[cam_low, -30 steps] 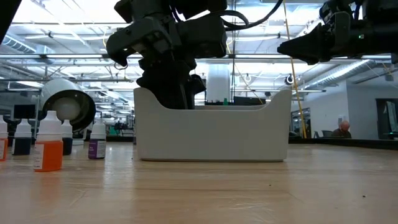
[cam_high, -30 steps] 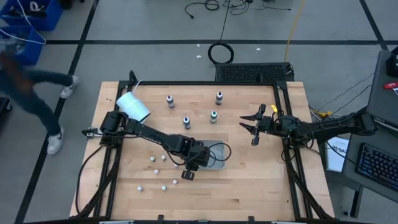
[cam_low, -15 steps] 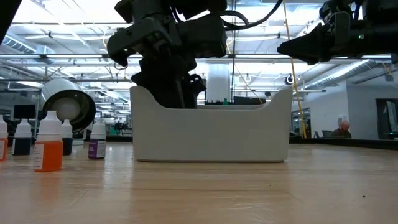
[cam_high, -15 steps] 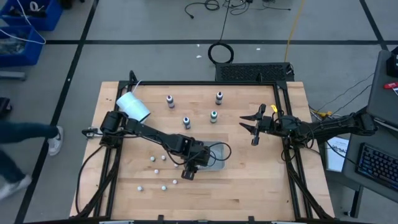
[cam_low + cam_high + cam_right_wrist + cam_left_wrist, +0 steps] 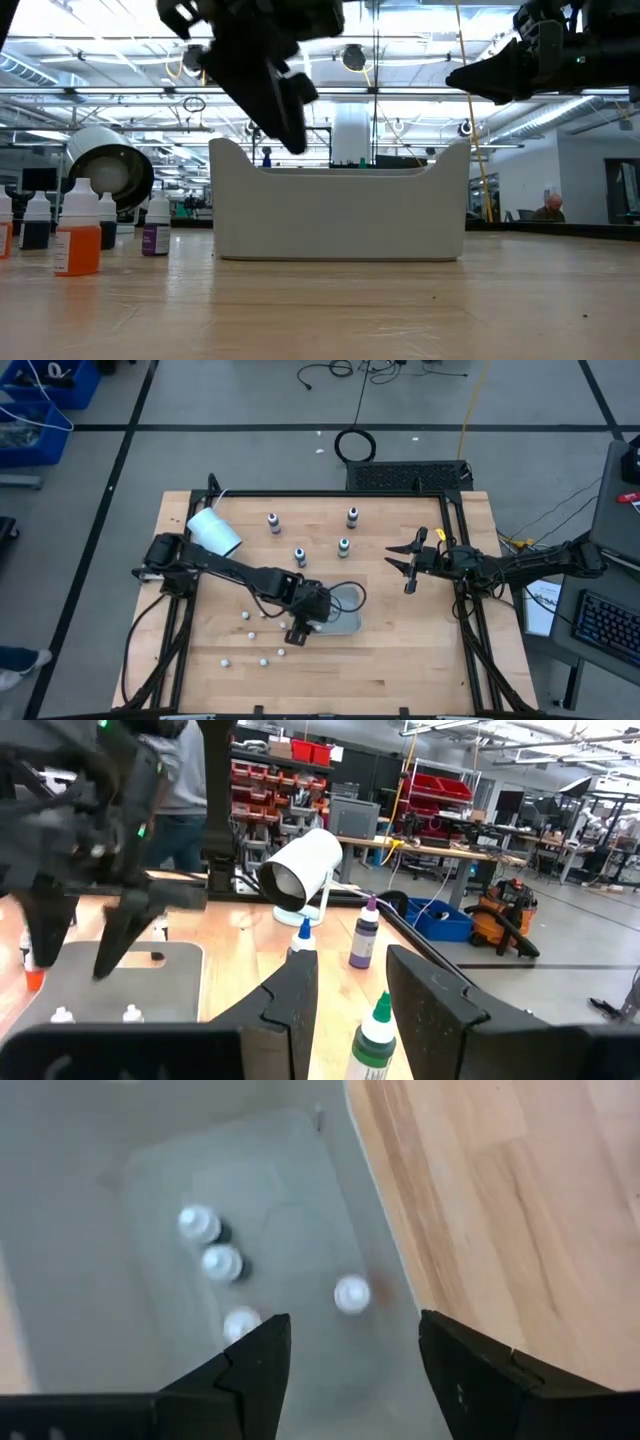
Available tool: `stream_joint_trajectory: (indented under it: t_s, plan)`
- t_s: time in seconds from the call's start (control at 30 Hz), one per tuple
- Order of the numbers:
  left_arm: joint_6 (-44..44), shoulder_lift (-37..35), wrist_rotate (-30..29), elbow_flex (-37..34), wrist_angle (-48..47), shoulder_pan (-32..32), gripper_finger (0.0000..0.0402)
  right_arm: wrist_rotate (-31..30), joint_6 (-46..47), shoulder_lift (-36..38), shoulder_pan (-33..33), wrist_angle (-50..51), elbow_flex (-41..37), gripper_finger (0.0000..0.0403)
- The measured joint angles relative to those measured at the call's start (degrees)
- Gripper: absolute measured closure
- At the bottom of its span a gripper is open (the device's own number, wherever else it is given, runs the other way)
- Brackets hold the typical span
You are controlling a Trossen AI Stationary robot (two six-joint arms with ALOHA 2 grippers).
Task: Pick & Place food coloring
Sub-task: Put the purple food coloring bottle into the bin
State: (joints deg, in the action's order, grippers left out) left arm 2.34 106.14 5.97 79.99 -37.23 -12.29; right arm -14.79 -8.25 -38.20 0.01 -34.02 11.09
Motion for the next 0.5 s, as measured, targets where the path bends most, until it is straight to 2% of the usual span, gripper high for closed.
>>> stream_joint_trajectory:
  t_s: [0.17,0.37,0.5]
  plan:
    - [-5.47,-4.21,-3.09,0.00,-10.39,-0.85,0.0178,0.00,-0.05,0.00,0.00,-0.02,-0.01,0.0289]
    - [-14.92,-5.44,-13.52,-0.47,-19.87,-3.50,0.0178,0.00,-0.13,0.00,-0.01,-0.02,0.00,0.0289]
    - [-16.85,-5.42,-11.43,-4.70,-17.49,-4.54,0.0178,0.00,-0.12,0.00,0.00,0.00,0.00,0.0289]
